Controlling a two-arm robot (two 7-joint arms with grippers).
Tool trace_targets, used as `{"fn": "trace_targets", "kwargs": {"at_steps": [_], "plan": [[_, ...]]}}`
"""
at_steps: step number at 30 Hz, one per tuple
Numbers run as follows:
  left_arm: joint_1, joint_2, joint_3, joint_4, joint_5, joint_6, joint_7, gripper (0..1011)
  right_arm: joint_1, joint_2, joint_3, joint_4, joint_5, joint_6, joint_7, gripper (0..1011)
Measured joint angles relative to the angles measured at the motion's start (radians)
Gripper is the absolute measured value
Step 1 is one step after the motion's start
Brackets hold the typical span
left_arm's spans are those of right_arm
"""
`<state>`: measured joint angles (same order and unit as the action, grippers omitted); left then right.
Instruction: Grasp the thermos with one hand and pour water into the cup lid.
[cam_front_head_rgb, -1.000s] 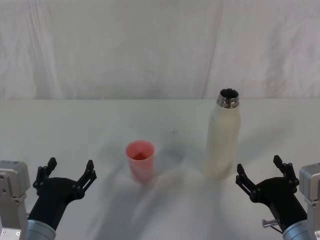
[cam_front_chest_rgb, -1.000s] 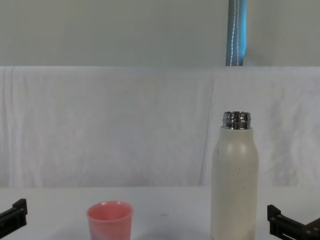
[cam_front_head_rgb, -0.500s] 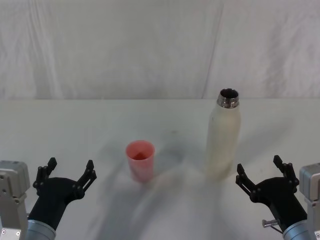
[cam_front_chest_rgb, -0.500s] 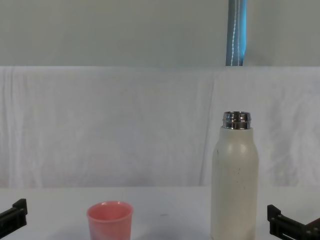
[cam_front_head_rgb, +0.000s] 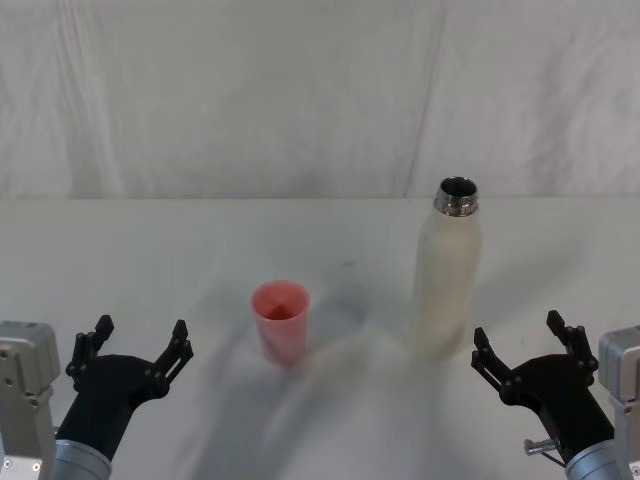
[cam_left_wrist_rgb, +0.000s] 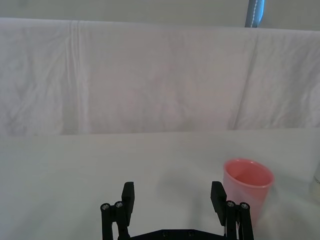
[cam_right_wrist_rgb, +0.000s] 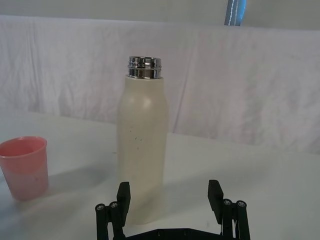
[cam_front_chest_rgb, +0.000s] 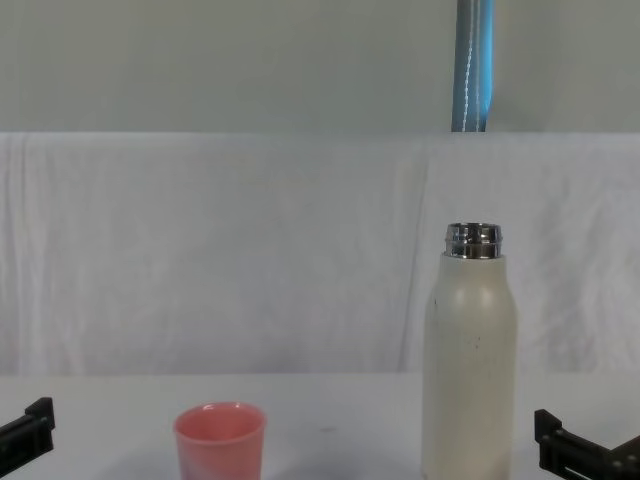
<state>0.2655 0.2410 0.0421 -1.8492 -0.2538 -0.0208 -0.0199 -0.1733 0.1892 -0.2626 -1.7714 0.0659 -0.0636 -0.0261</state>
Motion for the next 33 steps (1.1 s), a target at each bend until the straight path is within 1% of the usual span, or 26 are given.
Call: {"fn": "trace_targets", "kwargs": {"at_steps": [16,23,27,33], "plan": [[0.0,0.0,0.0,0.0,0.0,0.0,0.0,1001,0.0,0.0,0.0,0.0,0.0,0.0,0.0,1001],[0.0,0.0,0.0,0.0,0.0,0.0,0.0,1001,0.009,-0.017,0.032,-0.002,0.051,0.003,0.061,1001],[0.0,0.0,0.0,0.0,0.0,0.0,0.0,1001,0.016,-0.028,0.052,-0.011,0.083,0.02,0.095,1001],[0.0,0.0,0.0,0.0,0.0,0.0,0.0,1001,0.025,-0.032,0.073,-0.015,0.103,0.034,0.133,1001]]}}
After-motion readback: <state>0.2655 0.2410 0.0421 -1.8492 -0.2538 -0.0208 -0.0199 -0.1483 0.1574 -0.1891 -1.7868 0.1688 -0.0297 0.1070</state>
